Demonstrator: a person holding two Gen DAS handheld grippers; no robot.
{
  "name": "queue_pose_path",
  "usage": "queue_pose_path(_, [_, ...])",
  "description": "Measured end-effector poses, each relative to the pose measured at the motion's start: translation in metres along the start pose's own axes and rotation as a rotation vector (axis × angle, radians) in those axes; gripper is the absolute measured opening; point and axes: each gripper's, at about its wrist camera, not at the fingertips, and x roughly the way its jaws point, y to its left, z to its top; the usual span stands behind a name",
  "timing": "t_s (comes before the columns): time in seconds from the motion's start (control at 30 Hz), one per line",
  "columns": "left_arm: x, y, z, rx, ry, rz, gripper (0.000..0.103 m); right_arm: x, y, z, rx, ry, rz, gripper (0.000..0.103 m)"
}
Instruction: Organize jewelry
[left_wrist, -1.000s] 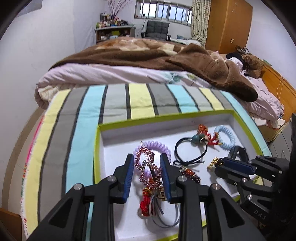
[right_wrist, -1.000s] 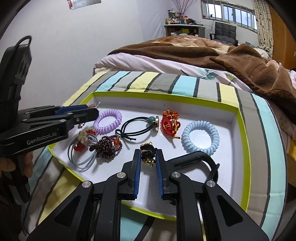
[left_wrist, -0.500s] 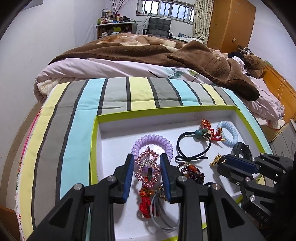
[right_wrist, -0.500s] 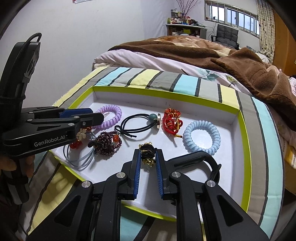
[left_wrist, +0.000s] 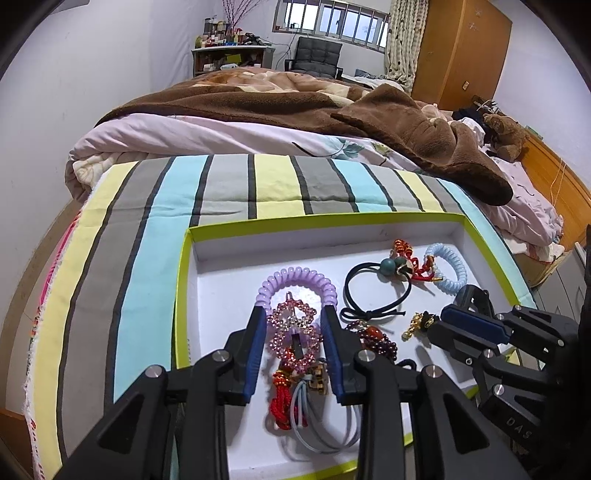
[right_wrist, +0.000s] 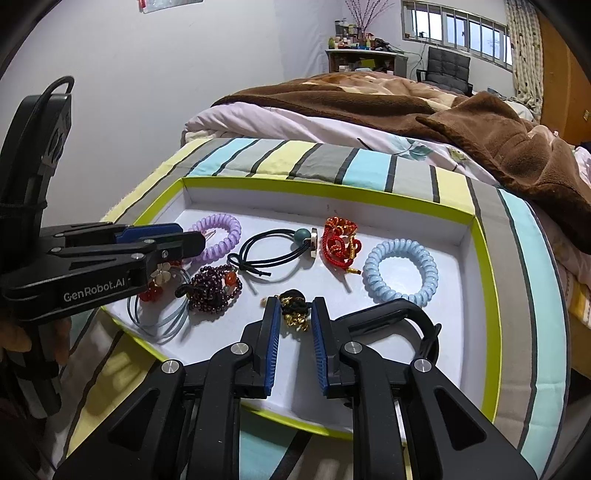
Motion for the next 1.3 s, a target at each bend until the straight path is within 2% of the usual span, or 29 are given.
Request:
queue_pose_path(0.17, [-0.005, -0.002, 0.000, -0.002, -0.011, 0.007, 0.041, -0.005, 0.000, 0.001, 0.017, -0.010, -0.001, 0.020])
queue_pose_path(0.37, [-0.013, -0.001, -0.001, -0.013, -0.020, 0.016, 0.043, -0.011, 0.000, 0.000, 0.031, -0.020, -0.007, 0.023])
queue_pose_path(0.43, [-0.018, -0.001, -0.003, -0.023, -0.026, 0.022, 0.046, -0.015, -0.001, 0.000, 0.043, -0.027, -0.013, 0.024])
queue_pose_path(0.5, [-0.024, -0.001, -0.005, -0.038, -0.040, 0.016, 0.048, -0.019, -0.003, -0.001, 0.060, -0.035, -0.013, 0.039])
queue_pose_path(0.53, [-0.028, -0.001, -0.006, -0.046, -0.049, 0.011, 0.048, -0.022, -0.003, -0.002, 0.067, -0.044, -0.009, 0.050])
queue_pose_path(0.57, [-0.031, -0.002, -0.008, -0.050, -0.055, 0.011, 0.048, -0.027, -0.003, -0.004, 0.075, -0.054, -0.010, 0.051])
queue_pose_path(0.77, [-0.053, -0.015, -0.023, -0.028, -0.115, 0.123, 0.053, -0.046, -0.002, -0.016, 0.114, -0.085, -0.031, 0.051])
queue_pose_path(0.93, [-0.068, -0.023, -0.039, -0.046, -0.143, 0.147, 0.053, -0.064, -0.002, -0.030, 0.152, -0.107, -0.046, 0.051])
queue_pose_path(1.03, [-0.073, -0.029, -0.049, -0.037, -0.144, 0.191, 0.053, -0.073, -0.001, -0.036, 0.161, -0.114, -0.060, 0.051])
queue_pose_path(1.3, [-0.090, -0.042, -0.069, -0.034, -0.177, 0.219, 0.053, -0.093, 0.012, -0.055, 0.153, -0.130, -0.143, 0.051])
